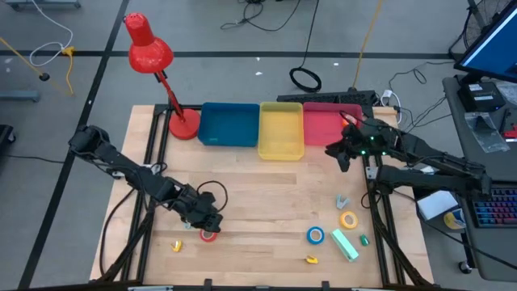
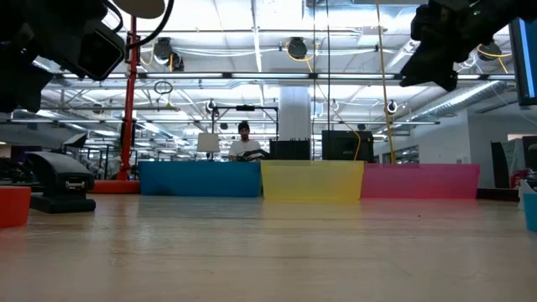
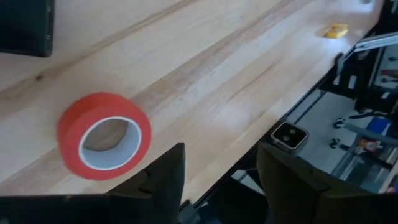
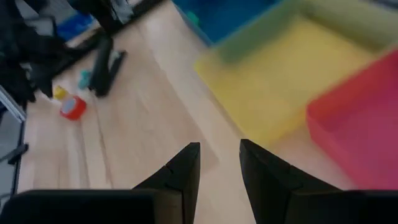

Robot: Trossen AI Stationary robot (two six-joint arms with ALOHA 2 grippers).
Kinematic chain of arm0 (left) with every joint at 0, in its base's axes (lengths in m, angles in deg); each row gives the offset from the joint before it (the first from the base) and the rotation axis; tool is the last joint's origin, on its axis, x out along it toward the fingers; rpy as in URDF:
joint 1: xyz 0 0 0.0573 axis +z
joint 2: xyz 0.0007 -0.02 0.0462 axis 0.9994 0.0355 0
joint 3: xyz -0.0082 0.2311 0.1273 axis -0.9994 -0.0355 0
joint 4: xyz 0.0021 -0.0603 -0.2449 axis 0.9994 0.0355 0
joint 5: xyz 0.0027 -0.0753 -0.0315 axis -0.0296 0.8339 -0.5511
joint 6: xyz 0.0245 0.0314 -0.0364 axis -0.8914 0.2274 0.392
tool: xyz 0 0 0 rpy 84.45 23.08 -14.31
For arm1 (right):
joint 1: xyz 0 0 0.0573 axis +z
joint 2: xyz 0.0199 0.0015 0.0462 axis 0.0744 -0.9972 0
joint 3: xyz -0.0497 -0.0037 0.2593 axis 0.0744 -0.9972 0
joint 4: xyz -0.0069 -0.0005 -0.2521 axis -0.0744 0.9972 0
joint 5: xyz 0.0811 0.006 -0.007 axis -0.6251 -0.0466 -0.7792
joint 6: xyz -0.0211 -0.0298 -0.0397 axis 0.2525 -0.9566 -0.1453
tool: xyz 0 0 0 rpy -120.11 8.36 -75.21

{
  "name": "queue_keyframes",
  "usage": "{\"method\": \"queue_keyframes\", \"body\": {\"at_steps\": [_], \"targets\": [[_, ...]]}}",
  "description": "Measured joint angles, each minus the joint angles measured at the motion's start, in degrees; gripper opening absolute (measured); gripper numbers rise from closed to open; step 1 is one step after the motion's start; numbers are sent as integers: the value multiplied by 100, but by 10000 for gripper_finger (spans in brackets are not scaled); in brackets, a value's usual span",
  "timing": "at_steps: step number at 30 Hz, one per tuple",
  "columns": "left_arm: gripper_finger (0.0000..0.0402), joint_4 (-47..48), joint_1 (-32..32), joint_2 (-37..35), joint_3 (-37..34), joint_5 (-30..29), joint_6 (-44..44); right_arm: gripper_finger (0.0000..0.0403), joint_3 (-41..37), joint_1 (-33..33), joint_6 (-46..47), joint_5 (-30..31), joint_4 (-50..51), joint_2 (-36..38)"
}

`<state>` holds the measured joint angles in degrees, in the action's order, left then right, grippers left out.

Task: Pick and place Stapler, Stapler remover, tape
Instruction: Put the red tape into the red bin

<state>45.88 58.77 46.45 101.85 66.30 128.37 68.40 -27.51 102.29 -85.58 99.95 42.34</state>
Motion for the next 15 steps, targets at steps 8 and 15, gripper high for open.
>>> {"method": "queue_keyframes", "body": {"at_steps": [8, 15], "targets": [[170, -64, -263, -2, 0, -146, 603, 105, -851, -4, -140, 0, -972, 429], [168, -84, -481, -2, 0, -151, 1402, 105, -1240, -4, 131, -1, -1262, 673]]}}
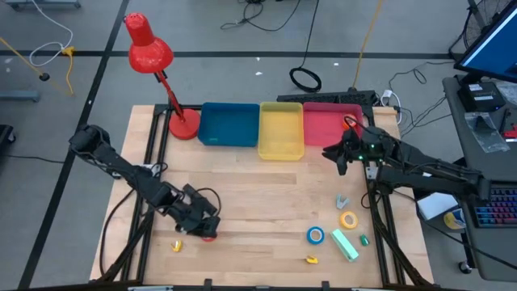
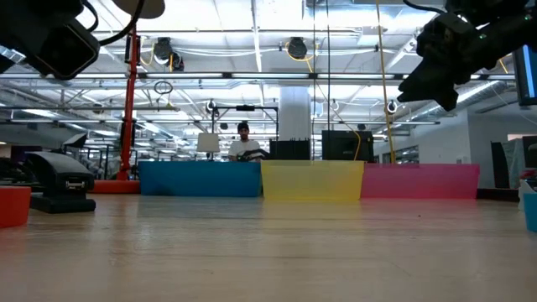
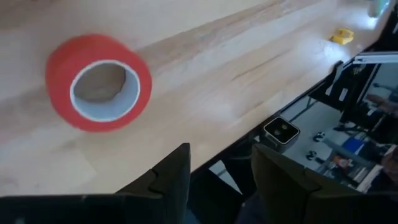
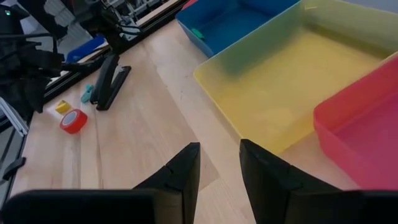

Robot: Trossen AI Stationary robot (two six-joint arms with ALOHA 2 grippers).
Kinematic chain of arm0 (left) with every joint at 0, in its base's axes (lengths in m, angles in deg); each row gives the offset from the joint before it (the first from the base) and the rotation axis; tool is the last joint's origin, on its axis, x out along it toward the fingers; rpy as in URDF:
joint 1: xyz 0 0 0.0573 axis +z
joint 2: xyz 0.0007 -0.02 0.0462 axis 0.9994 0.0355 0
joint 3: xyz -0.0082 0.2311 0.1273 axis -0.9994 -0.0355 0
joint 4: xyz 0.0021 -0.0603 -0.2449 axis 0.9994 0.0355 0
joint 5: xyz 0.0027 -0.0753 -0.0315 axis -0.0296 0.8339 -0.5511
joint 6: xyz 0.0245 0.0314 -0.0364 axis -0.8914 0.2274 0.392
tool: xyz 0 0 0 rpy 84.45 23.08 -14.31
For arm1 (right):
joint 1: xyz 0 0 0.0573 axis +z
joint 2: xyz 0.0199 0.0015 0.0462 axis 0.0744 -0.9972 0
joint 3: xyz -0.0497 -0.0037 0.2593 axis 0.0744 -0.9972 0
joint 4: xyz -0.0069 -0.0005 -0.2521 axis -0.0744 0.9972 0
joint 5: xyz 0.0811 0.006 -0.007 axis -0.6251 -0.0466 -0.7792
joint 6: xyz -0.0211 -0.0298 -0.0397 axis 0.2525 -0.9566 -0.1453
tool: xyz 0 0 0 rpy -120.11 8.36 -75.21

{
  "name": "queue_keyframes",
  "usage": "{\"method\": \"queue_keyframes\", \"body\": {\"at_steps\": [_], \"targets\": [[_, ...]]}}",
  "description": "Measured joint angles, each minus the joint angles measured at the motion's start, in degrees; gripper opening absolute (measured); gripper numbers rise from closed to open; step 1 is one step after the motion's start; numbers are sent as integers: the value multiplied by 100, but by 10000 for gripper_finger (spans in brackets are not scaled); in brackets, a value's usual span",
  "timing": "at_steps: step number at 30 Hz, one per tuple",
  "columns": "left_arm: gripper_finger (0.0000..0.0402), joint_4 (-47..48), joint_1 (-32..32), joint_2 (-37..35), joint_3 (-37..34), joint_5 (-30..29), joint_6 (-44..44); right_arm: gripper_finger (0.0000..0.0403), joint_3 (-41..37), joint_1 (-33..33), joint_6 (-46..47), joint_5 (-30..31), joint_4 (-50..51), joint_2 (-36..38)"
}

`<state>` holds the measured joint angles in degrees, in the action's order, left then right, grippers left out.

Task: Pick and place Stapler, Stapler remover, tape
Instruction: Put the red tape into the red bin

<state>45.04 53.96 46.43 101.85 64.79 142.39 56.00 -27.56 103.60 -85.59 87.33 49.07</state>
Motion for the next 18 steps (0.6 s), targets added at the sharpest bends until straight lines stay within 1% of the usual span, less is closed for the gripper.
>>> {"method": "queue_keyframes", "body": {"at_steps": [5, 10, 12, 18], "targets": [[168, -1, -92, 10, 0, -38, 453, 105, -16, 0, 3, -1, -4, 28], [168, 127, -144, 64, 161, -476, 605, 105, -16, 0, -11, -1, -4, 28], [168, 440, -139, 175, 316, -593, 614, 105, -16, 0, -14, -1, -4, 28], [168, 1374, -141, 825, 1021, -536, 608, 105, -16, 0, -54, -1, -4, 28]]}}
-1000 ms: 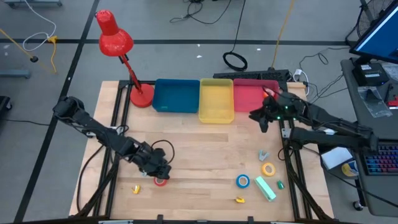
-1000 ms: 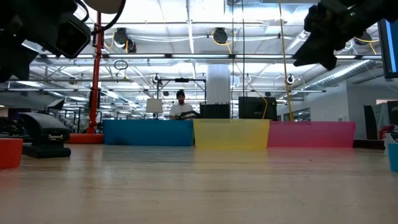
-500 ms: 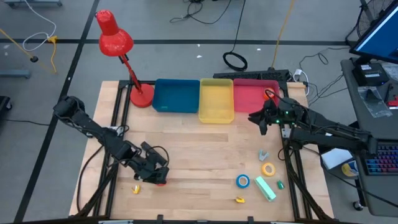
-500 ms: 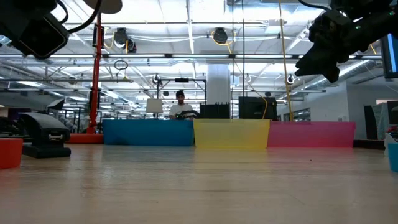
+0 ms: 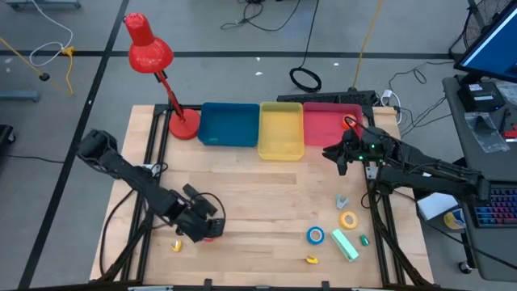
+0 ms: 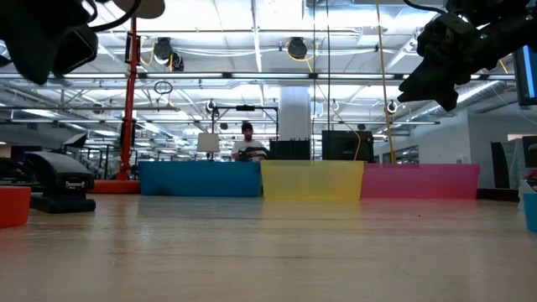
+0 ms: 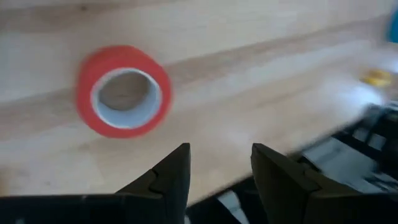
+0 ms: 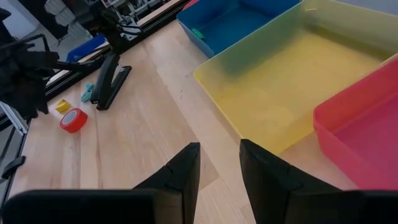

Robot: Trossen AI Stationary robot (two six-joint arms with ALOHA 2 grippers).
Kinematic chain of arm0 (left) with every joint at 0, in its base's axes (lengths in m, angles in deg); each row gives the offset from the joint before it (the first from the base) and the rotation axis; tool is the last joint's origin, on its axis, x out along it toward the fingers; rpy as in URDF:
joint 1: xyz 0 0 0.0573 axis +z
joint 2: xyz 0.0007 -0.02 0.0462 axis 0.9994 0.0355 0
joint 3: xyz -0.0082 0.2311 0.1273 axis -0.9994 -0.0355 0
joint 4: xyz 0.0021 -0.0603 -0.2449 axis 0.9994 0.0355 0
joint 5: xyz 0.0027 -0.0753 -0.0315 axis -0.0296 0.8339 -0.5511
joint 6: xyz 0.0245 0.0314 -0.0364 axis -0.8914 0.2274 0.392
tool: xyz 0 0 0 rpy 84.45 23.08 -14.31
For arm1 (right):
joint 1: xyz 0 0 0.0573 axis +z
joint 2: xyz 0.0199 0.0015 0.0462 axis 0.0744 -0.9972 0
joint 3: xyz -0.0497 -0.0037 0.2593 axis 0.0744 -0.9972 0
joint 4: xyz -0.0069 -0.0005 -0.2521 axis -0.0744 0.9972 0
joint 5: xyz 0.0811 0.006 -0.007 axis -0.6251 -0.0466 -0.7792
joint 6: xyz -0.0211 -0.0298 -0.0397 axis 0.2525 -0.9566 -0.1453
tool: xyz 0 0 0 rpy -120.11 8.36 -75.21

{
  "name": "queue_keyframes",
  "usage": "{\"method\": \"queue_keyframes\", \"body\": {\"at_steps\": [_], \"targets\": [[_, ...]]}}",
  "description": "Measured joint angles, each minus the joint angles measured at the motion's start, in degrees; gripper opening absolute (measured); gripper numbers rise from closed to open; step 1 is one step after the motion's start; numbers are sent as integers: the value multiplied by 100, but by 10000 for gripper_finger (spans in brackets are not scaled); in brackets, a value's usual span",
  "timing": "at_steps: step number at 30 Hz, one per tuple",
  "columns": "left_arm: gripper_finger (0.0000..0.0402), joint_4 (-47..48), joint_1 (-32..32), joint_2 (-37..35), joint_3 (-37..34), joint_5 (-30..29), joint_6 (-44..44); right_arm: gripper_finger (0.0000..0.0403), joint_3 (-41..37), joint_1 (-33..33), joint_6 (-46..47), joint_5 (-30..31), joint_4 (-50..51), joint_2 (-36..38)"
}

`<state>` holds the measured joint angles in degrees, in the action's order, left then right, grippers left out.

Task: Pick and place Stapler, Stapler remover, tape
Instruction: Put the red tape into the red bin

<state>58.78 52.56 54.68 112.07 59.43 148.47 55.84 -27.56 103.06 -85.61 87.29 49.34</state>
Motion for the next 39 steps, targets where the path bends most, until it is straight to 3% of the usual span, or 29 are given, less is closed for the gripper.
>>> {"method": "queue_keyframes", "body": {"at_steps": [11, 26, 31, 35, 39], "targets": [[168, 353, 1, 922, 419, 205, -200, 105, 0, 0, -26, 0, -2, 0], [168, 698, 43, 1379, 402, 220, -444, 105, 0, 1, -59, -7, 0, 0], [164, 532, 110, 1766, 427, 590, -730, 105, 2, 2, -67, -8, 0, 0], [125, 446, 187, 1879, 437, 759, -844, 105, 4, 2, -67, -20, 0, 0], [42, 353, 301, 1699, 576, 781, -1188, 105, 4, 2, -65, -21, -24, 0]]}}
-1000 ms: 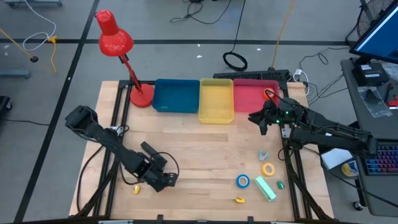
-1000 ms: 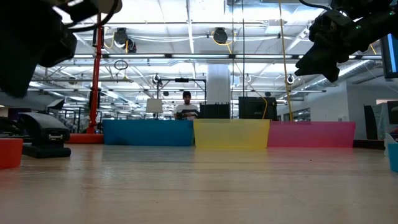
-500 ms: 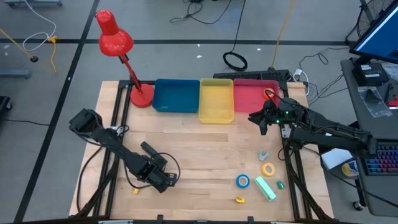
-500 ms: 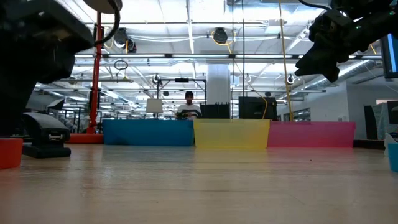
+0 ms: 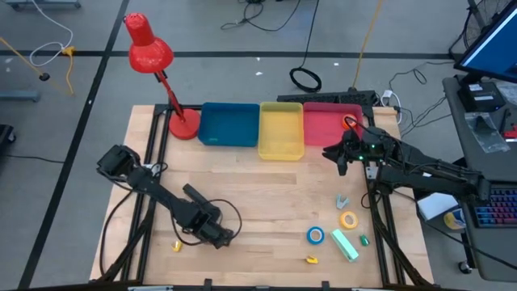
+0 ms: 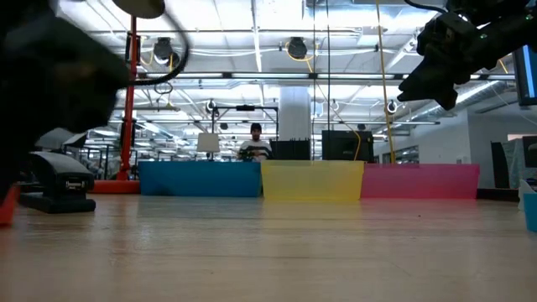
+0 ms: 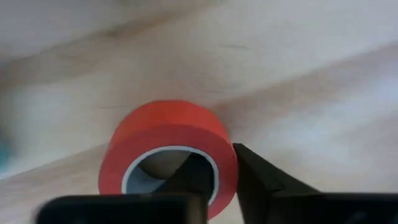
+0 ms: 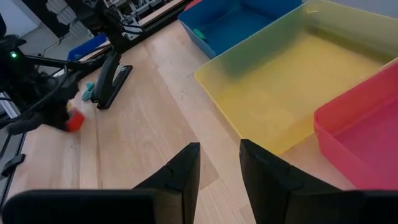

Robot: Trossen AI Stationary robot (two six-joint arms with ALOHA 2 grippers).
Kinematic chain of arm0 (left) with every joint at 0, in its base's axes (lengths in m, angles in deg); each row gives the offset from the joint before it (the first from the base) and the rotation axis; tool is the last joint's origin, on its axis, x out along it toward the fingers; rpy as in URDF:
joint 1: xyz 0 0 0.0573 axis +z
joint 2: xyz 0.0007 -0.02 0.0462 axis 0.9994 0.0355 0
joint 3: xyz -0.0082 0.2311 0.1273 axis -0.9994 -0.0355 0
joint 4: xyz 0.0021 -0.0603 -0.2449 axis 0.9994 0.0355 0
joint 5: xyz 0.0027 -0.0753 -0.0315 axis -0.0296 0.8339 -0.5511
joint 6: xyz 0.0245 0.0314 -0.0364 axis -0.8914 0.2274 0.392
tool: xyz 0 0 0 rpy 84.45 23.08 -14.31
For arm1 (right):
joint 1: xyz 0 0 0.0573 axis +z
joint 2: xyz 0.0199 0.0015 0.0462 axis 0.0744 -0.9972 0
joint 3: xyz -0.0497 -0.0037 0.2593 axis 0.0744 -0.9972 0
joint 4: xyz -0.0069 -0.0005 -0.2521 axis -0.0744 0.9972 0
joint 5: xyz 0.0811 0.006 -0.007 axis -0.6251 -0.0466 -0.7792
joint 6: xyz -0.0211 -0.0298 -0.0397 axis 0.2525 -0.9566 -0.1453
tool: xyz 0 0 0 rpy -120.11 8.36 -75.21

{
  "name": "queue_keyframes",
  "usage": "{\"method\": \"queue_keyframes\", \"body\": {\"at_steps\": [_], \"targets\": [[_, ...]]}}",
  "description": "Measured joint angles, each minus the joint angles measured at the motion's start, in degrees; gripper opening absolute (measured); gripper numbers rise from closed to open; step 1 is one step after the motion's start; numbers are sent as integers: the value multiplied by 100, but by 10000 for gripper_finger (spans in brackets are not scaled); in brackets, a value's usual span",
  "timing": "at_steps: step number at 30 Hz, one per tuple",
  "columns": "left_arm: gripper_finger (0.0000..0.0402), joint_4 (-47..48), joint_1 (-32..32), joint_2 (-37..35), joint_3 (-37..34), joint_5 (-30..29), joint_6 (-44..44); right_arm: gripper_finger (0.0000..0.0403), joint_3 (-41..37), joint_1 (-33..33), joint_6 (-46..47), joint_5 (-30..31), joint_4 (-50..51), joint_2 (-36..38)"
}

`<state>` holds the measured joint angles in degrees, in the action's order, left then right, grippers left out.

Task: Pick and place Stapler, Stapler remover, tape
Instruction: Put the red tape into the red bin

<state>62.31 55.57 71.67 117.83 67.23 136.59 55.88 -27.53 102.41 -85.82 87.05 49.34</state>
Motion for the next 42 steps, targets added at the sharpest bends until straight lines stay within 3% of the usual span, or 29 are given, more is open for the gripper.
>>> {"method": "queue_keyframes", "body": {"at_steps": [5, 11, 14, 21, 26, 29, 36, 42], "targets": [[33, -523, 218, -842, 322, -162, -761, 105, 0, 1, 138, -1, -189, -2], [36, -1065, 705, -1943, 532, -1480, -2625, 105, 3, 0, 154, 5, -655, -13], [36, -1507, 1105, -2259, 540, -1710, -3434, 105, 4, 2, 254, 10, -1021, -21], [36, -3639, 2083, -2255, 536, -663, -4573, 105, 4, 2, 449, -18, -2096, -153], [36, -4795, 2582, -1914, 534, -142, -4496, 105, 4, 55, 260, -1238, -3352, -573], [36, -5318, 2777, -1698, 534, 91, -4296, 105, 4, 273, 35, -1607, -4242, -970], [36, -6812, 2965, -1140, 534, 280, -3900, 105, 4, 880, -888, -1612, -5459, -1933], [36, -7138, 2976, -974, 534, 126, -4019, 105, 4, 1103, -1199, -1465, -6205, -2486]]}}
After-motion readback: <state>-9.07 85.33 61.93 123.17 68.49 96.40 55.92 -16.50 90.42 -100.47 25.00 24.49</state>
